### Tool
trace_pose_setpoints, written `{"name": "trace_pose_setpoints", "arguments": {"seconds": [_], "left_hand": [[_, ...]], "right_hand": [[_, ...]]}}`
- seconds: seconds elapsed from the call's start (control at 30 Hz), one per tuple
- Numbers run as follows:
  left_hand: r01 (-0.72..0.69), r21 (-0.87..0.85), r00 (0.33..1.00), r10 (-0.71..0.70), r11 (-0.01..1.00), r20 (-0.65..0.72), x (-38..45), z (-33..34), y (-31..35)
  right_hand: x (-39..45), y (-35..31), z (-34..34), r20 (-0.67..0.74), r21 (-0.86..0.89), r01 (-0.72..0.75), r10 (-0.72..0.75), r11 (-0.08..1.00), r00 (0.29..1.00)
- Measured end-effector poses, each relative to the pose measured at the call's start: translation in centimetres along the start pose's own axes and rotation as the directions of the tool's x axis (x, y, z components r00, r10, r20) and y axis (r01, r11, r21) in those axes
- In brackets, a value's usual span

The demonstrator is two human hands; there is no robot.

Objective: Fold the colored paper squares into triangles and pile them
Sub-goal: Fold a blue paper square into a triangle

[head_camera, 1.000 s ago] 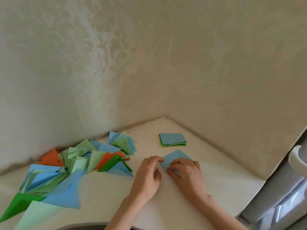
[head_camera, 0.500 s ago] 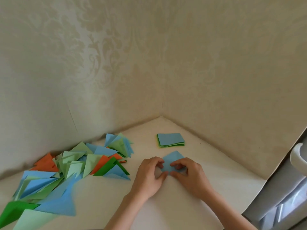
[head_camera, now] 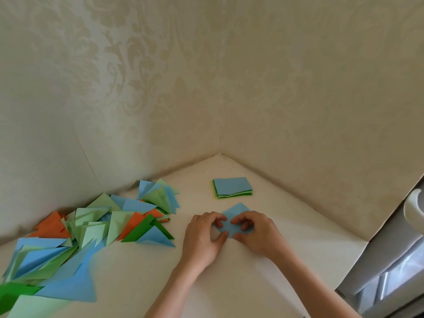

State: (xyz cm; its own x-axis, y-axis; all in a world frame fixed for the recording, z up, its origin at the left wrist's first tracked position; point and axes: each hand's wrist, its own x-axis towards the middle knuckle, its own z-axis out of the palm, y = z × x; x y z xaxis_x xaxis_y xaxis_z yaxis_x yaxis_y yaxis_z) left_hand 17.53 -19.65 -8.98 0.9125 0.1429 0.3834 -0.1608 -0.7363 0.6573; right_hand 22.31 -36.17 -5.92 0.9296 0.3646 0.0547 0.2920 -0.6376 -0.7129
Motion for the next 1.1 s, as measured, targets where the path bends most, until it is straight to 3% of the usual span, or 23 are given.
{"name": "trace_pose_setpoints", "arguments": {"seconds": [0.17,0.37,0.53,0.67,0.83,1.1], "left_hand": [[-0.004,-0.032,1.000,0.004,0.999,-0.002,-0.6,-0.6,-0.2],[0.042,-0.125,0.998,-0.046,0.991,-0.032,-0.8,-1.2,0.0],[-0.033,-0.084,0.995,0.025,0.996,-0.094,-0.9,-1.3,0.2],[0.009,-0.086,0.998,-0.014,0.996,-0.063,-1.0,-1.4,0.2],[-0.023,-0.061,0.999,0.021,0.998,-0.029,-0.9,-1.2,0.4],[-0.017,-0.064,0.999,0.014,0.998,-0.038,-0.9,-1.2,0.5]], "right_hand": [[-0.6,1.0,-0.6,0.075,-0.003,0.072,-0.072,0.997,0.995],[-1.5,0.7,0.9,-0.065,-0.038,0.176,-0.179,0.984,0.982],[-1.2,-0.2,-0.9,0.042,-0.004,0.228,-0.227,0.974,0.973],[-1.2,-0.4,-2.2,0.072,0.027,0.217,-0.218,0.976,0.973],[-2.0,0.4,-1.5,-0.034,0.061,0.151,-0.149,0.987,0.988],[-3.5,1.7,-0.6,-0.088,-0.092,0.310,-0.318,0.946,0.944]]}}
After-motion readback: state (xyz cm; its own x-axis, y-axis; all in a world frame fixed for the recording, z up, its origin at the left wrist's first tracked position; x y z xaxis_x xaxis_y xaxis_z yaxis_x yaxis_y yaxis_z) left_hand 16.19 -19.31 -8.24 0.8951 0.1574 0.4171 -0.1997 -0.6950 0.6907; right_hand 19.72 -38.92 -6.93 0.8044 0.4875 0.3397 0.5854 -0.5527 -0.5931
